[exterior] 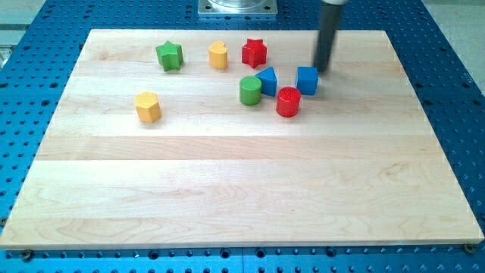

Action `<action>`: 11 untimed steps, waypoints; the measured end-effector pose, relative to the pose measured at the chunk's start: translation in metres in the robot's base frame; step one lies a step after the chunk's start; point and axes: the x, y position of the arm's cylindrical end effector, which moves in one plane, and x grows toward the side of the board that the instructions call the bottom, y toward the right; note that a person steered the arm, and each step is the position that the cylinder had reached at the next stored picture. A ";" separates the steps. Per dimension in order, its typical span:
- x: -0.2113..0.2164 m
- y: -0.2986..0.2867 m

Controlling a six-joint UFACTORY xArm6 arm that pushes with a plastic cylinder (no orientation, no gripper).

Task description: Move the blue cube to the right of the red star

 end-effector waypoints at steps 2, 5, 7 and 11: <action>0.052 -0.034; 0.034 -0.098; 0.003 -0.097; 0.078 -0.107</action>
